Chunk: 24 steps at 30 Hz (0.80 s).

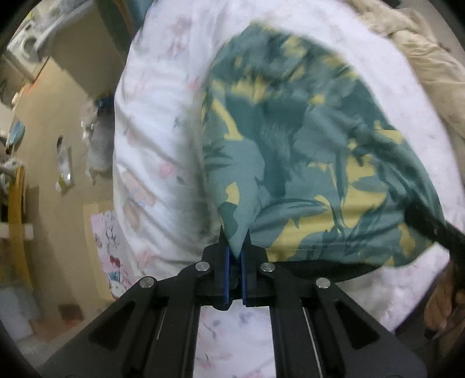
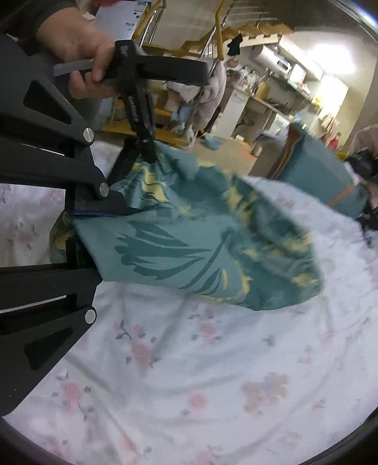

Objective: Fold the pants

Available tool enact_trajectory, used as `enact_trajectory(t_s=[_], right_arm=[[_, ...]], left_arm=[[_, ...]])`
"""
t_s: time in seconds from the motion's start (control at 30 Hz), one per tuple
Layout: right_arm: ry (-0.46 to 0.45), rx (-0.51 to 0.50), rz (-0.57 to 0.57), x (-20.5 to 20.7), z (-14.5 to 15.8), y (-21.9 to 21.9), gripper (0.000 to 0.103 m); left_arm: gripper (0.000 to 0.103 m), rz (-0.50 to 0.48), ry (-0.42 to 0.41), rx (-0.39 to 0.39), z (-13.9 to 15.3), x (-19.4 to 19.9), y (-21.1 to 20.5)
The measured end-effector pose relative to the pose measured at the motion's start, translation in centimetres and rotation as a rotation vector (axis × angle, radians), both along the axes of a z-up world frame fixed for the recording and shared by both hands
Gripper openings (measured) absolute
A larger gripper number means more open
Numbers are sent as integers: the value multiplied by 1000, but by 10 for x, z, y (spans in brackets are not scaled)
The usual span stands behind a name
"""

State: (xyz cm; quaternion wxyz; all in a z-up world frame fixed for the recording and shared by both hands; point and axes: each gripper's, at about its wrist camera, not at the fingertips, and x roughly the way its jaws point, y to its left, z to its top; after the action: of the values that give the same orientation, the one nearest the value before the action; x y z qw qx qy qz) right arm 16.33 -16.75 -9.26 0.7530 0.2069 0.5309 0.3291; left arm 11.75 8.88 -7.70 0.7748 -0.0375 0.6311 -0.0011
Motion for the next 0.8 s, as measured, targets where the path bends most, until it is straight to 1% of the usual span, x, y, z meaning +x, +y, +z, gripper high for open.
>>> enact_trajectory(t_s=[0.1, 0.17, 0.23, 0.3, 0.33, 0.37, 0.43, 0.47, 0.57, 0.63, 0.7, 0.8], right_arm=[[-43, 49, -48, -5, 29, -17, 8], [-29, 47, -55, -6, 42, -16, 8], [-63, 30, -42, -16, 64, -15, 8], [-128, 28, -27, -29, 95, -17, 8], [-151, 38, -32, -33, 110, -20, 8], [-172, 51, -50, -38, 128, -26, 8], [-198, 75, -78, -46, 149, -36, 8], [-219, 96, -95, -51, 168, -41, 8], [-261, 127, -121, -65, 210, -58, 8], [-273, 138, -136, -72, 231, -65, 8], [-258, 153, -150, -72, 244, -71, 8], [-225, 139, -169, -66, 248, -73, 8]], left_arm=[[3, -10, -91, -9, 39, -14, -7], [3, 16, -128, -16, 61, -14, -7], [3, 40, -191, -37, 90, -21, -6], [3, 37, -251, -36, 116, -31, -6], [3, 37, -278, -49, 131, -36, -5], [3, 41, -306, -67, 146, -44, -8], [3, 40, -369, -112, 182, -58, -10], [3, 28, -405, -129, 201, -67, -12], [3, 0, -497, -172, 245, -89, -18], [3, -4, -526, -201, 265, -98, -21], [3, -13, -549, -205, 277, -100, -26], [3, -14, -548, -192, 275, -88, -29]])
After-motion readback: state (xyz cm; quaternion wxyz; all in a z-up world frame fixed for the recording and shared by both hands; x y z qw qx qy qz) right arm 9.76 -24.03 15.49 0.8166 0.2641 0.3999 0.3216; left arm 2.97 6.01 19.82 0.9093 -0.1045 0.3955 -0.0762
